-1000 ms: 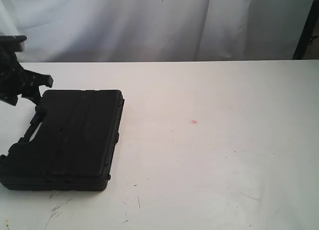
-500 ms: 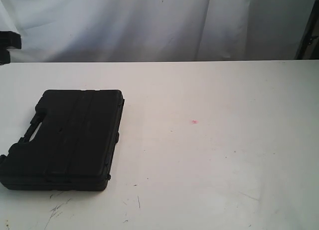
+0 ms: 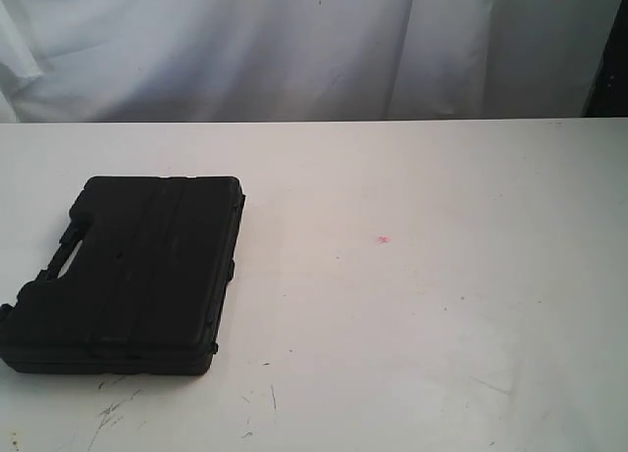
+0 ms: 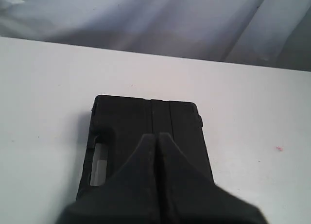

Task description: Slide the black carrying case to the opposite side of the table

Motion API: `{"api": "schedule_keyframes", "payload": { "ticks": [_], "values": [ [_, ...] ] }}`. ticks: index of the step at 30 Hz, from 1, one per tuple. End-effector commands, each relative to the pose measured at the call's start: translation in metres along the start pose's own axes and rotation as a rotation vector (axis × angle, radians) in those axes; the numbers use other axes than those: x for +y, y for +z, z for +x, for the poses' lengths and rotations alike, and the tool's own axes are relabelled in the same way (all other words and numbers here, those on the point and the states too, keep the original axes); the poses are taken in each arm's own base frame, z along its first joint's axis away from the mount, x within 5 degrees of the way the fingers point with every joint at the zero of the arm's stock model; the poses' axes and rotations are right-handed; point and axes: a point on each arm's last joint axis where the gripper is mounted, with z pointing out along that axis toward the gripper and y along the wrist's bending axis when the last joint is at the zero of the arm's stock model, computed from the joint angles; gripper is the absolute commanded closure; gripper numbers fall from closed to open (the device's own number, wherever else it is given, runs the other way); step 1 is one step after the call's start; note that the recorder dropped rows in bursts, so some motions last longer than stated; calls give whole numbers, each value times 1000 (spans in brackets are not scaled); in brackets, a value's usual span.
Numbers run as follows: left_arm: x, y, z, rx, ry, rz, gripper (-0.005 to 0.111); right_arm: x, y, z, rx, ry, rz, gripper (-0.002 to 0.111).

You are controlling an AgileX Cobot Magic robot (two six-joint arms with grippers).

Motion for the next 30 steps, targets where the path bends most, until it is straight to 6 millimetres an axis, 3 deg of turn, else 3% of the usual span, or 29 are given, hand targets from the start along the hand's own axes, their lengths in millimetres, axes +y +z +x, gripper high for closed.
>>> {"api": "schedule_keyframes", "payload": {
  "ticks": [1,13,30],
  "values": [
    [-1,-19,11,-44,-2,21,107,-1,0,1,-2,-3,9,108],
    [0,-48,21,-93,41,16,107,-1,0,1,-2,-3,9,108],
    [7,-47,23,-87,139,-68,107,-1,0,1,-2,-3,9,108]
  ]
}}
